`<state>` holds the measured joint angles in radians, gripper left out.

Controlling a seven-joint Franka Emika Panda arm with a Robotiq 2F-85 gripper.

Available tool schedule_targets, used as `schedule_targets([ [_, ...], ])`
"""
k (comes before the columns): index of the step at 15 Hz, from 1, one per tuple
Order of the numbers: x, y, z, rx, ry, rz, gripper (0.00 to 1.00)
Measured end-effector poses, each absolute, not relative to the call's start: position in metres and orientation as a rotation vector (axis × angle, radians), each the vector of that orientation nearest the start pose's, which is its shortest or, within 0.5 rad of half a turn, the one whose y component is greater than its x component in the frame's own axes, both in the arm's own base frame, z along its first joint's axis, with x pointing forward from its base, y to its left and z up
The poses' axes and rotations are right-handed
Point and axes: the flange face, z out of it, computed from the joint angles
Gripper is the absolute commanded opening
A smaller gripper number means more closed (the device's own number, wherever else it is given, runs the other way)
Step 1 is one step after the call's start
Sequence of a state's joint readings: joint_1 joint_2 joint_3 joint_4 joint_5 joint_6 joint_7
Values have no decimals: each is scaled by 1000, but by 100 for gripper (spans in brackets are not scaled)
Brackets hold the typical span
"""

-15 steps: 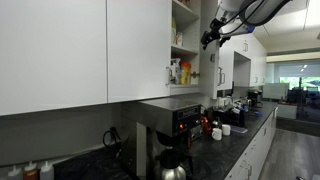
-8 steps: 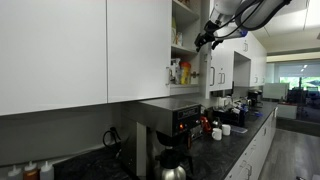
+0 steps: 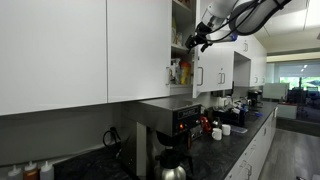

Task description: Close the open cabinet drawer.

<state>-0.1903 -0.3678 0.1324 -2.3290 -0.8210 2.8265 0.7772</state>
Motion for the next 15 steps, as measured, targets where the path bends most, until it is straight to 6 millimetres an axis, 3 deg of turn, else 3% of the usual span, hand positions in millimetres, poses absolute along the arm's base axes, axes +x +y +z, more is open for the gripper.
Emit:
schedule_targets([
  [8, 491, 49, 557, -3011, 79, -1560, 100],
  [15, 497, 62, 552, -2989, -42, -1561, 100],
])
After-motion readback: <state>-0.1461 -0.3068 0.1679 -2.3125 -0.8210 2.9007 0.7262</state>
